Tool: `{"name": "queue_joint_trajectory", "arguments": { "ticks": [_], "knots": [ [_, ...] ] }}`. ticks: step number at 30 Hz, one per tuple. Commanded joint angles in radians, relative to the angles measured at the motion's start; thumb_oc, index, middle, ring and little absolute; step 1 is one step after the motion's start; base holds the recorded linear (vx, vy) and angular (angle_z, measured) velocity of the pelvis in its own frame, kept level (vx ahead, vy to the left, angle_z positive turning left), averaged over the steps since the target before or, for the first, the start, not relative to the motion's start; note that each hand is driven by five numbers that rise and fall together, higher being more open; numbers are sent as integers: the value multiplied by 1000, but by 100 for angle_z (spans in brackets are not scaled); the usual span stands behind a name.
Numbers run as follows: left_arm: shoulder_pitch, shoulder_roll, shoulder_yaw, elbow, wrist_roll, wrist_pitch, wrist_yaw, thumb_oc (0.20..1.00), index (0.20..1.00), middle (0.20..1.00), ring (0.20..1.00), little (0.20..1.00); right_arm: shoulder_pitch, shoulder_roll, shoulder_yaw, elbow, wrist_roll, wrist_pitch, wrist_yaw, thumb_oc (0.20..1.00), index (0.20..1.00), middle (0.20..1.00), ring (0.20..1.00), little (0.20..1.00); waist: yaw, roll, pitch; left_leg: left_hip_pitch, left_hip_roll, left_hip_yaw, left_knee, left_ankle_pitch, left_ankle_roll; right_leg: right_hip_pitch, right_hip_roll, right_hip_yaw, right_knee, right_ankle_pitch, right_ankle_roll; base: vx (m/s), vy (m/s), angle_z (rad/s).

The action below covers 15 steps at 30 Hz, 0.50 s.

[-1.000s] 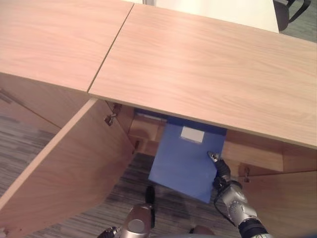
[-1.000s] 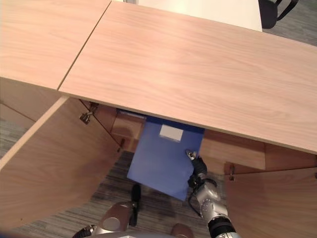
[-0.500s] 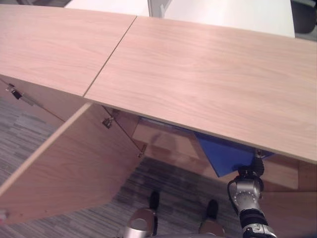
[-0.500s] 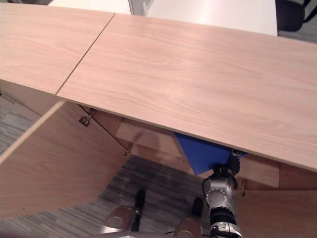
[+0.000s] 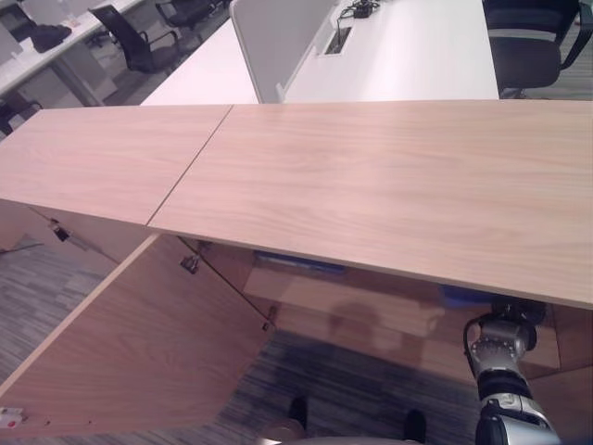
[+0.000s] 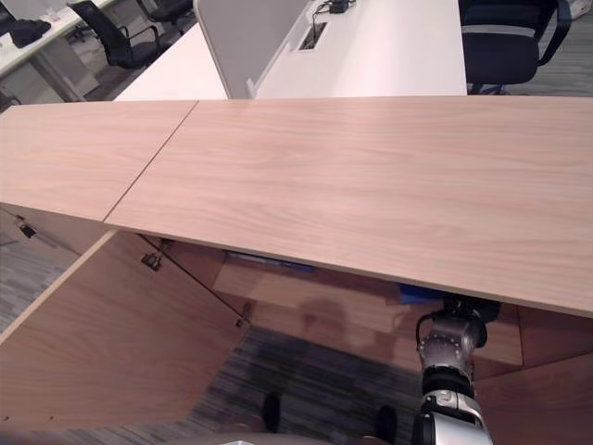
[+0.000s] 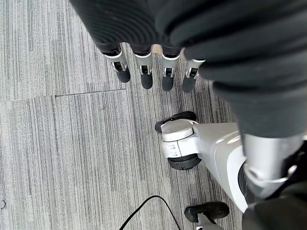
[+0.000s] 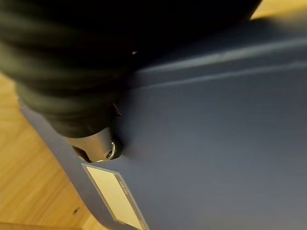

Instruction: Put the empty folder in the office cabinet

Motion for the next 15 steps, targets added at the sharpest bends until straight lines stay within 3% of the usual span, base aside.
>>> {"name": "queue_joint_trajectory", "arguments": {
  "ticks": [1, 3, 5, 6, 7, 8, 10, 11, 15],
  "knots": [
    [4, 86, -76, 3, -27, 0, -19, 1000, 1000, 1000, 1000, 1000, -108, -187, -114, -45, 91, -112, 6, 200, 200, 200, 200, 200, -12, -36, 55, -66, 94, -6, 162, 53, -67, 131, -24, -61, 32, -187, 15, -20, -119, 22],
    [1, 84, -87, -10, -27, 3, -20, 1000, 1000, 1000, 1000, 1000, -128, -204, -110, -41, 98, -112, 2, 200, 200, 200, 200, 200, -23, -28, 67, -78, 99, -1, 191, 67, -69, 139, -23, -71, 37, -193, 8, -1, -70, 24],
    [-4, 72, -117, -30, -25, 5, -13, 1000, 1000, 1000, 1000, 1000, -179, -252, -92, -26, 106, -113, -17, 200, 200, 200, 200, 200, -34, -13, 76, -101, 81, 8, 195, 47, -61, 151, -26, -82, 41, -203, 4, 53, -54, 17],
    [-7, 69, -125, -32, -29, 8, -10, 1000, 1000, 1000, 1000, 1000, -195, -262, -81, -29, 97, -112, -22, 200, 200, 200, 200, 200, -29, -9, 78, -115, 56, -8, 180, 41, -57, 150, -22, -75, 42, -201, 3, 97, -29, 13],
    [-32, 62, -148, -25, -46, 11, 9, 1000, 1000, 1000, 1000, 1000, -262, -282, -43, -24, 80, -109, -37, 200, 200, 200, 200, 200, -7, -2, 92, -171, -21, -82, 155, 37, -47, 136, -20, -55, 45, -201, 4, 96, -10, 13],
    [-35, 58, -155, -18, -53, 11, 17, 1000, 1000, 1000, 1000, 1000, -287, -268, -24, -18, 82, -110, -39, 200, 200, 200, 200, 200, -6, 1, 90, -170, -32, -105, 130, 29, -43, 126, -17, -49, 43, -203, 7, 81, -4, 4],
    [-46, 59, -163, 4, -55, 14, 29, 1000, 1000, 1000, 1000, 1000, -362, -264, 6, -10, 82, -113, -43, 200, 200, 200, 200, 200, -6, 8, 84, -164, -35, -108, 97, 33, -36, 106, -7, -35, 42, -201, 8, 81, 16, -42],
    [-125, 16, -259, -81, -94, 27, 49, 1000, 1000, 1000, 1000, 1000, -496, -225, 76, 14, 90, -135, -79, 200, 200, 200, 200, 200, -6, 4, 93, -157, -38, -86, 71, 26, -34, 77, -6, -13, 45, -200, 7, -23, 67, -61],
    [-154, 10, -236, -65, -143, 0, 107, 1000, 1000, 1000, 1000, 1000, -673, -311, 141, 193, 83, -82, -112, 200, 200, 200, 200, 200, 2, 31, 134, -172, -49, -49, 45, 42, -24, -11, -20, 14, 75, -178, 11, -99, 101, -63]
  ]
}}
